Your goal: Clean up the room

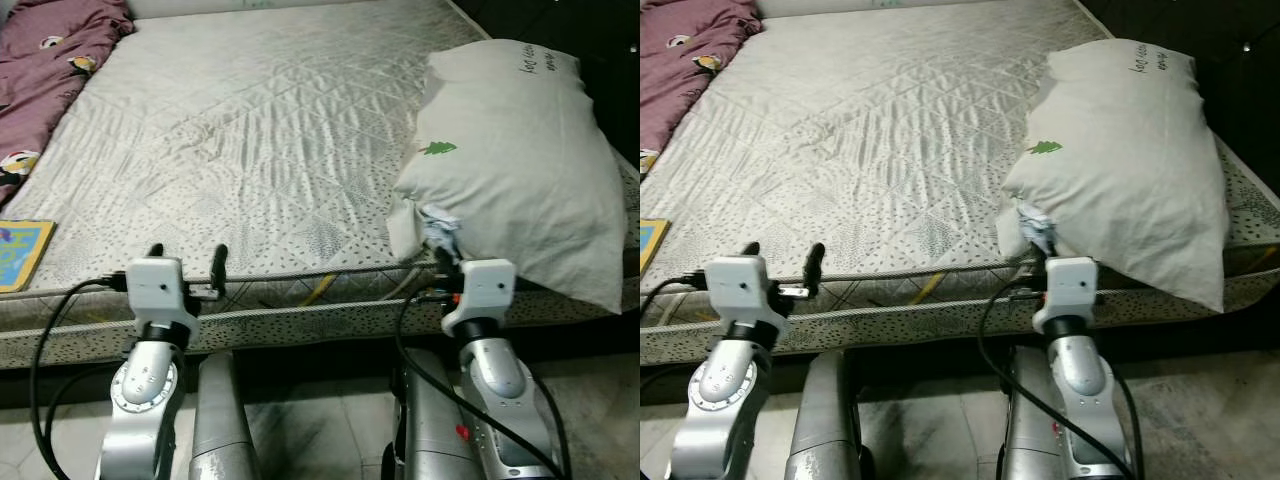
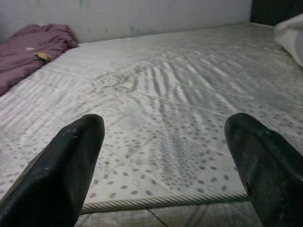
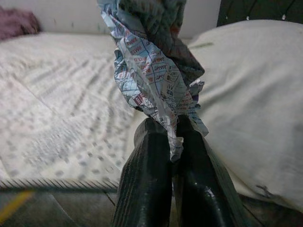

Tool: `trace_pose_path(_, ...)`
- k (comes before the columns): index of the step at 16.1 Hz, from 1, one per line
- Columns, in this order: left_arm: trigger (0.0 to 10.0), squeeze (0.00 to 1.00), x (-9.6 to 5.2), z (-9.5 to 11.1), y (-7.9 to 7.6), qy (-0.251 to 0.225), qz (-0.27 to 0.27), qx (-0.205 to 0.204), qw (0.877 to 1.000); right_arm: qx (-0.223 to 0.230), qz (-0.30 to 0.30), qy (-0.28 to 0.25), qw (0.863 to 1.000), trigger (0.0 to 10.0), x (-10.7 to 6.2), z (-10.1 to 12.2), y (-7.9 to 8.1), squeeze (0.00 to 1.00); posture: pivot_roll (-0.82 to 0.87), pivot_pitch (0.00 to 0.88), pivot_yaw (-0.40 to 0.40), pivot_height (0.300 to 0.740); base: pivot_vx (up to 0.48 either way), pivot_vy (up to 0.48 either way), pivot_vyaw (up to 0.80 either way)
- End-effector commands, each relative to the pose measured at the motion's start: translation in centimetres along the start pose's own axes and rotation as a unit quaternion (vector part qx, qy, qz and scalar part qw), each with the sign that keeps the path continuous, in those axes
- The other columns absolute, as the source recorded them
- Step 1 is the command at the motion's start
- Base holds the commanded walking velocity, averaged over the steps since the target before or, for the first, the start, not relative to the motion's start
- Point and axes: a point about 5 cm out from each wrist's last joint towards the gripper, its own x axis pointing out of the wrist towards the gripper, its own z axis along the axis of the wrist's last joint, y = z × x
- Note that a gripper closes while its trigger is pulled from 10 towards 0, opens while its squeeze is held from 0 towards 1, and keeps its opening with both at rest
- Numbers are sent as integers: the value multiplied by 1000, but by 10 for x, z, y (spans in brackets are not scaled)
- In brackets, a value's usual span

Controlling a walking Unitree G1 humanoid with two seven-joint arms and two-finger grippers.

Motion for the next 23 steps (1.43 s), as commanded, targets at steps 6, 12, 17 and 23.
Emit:
trace_pose_path(6, 10000, 0, -1, 7, 0, 0, -15, -3, 1000, 31, 2, -11, 999, 10000, 2, 19, 4, 0, -15, 24, 66, 553, 0, 0, 0)
trace_pose_path(12, 10000, 0, -3, 5, -3, 10, -14, -5, 1000, 41, 1, -4, 999, 10000, 6, 22, 1, 0, -23, 37, 61, 614, 0, 0, 0)
trace_pose_path(17, 10000, 0, -2, 7, -3, 7, -15, -8, 1000, 41, -16, -3, 999, 10000, 11, 24, -6, 0, -24, 42, 61, 670, 0, 0, 0)
trace_pose_path(23, 10000, 0, 2, 4, -8, 21, -14, -5, 1000, 38, -35, 2, 999, 10000, 13, 23, -12, 0, -26, 31, 60, 739, 0, 0, 0)
